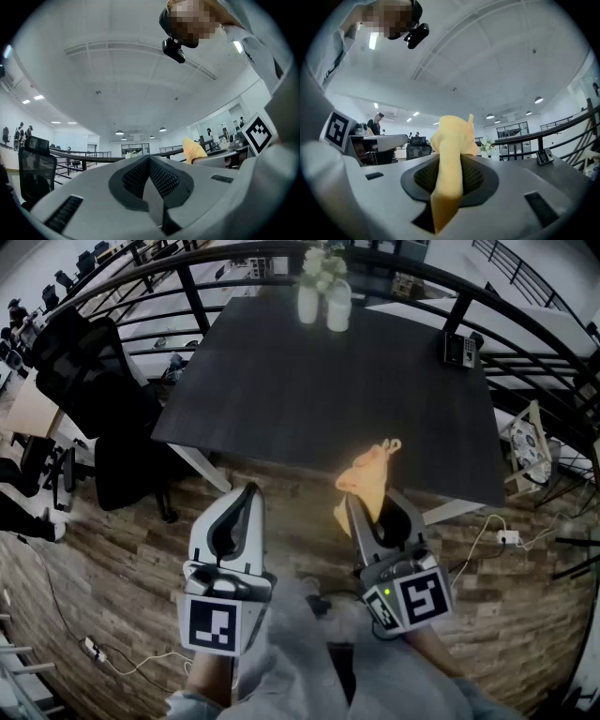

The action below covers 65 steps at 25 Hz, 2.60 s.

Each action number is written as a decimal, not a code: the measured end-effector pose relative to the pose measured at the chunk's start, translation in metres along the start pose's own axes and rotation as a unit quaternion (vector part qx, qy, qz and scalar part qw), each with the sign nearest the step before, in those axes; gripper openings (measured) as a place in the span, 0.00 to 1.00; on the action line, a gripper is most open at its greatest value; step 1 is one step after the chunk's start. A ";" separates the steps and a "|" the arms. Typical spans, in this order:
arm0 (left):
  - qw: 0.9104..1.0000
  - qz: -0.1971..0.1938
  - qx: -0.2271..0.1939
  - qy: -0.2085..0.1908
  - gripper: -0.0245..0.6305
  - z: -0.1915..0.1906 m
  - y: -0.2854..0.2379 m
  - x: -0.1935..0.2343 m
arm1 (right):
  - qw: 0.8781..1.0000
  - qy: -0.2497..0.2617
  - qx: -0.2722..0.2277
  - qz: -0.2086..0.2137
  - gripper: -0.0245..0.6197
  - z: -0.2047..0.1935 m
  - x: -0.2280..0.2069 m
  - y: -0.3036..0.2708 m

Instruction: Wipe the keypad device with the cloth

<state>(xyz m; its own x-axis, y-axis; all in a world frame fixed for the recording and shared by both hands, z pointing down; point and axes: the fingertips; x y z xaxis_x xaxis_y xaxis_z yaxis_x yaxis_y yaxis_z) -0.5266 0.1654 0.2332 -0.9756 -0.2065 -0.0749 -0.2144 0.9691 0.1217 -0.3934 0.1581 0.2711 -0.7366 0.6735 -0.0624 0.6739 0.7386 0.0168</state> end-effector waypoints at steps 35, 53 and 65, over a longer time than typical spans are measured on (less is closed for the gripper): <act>0.997 -0.072 -0.008 0.006 0.05 0.005 -0.010 -0.057 | 0.997 -0.011 -0.003 -0.076 0.20 0.002 -0.031 0.053; 0.978 -0.207 -0.021 0.026 0.05 0.024 0.000 -0.191 | 0.978 -0.014 -0.011 -0.210 0.20 0.009 -0.071 0.189; 0.966 -0.256 -0.030 0.018 0.05 0.040 0.034 -0.281 | 0.959 -0.026 -0.019 -0.282 0.20 0.005 -0.079 0.308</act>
<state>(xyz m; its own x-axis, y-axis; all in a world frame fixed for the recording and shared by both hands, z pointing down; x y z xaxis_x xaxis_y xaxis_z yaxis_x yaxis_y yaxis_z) -0.2578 0.2618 0.2192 -0.7418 -0.6623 -0.1052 -0.6704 0.7295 0.1352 -0.1274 0.3328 0.2758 -0.9787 0.1654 -0.1213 0.1664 0.9861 0.0019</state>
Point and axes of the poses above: the fingertips, and each gripper's own axes: y backward along the fingers, x to its left, z out of its top, and after that the axes turned 15 degrees about z, right-handed
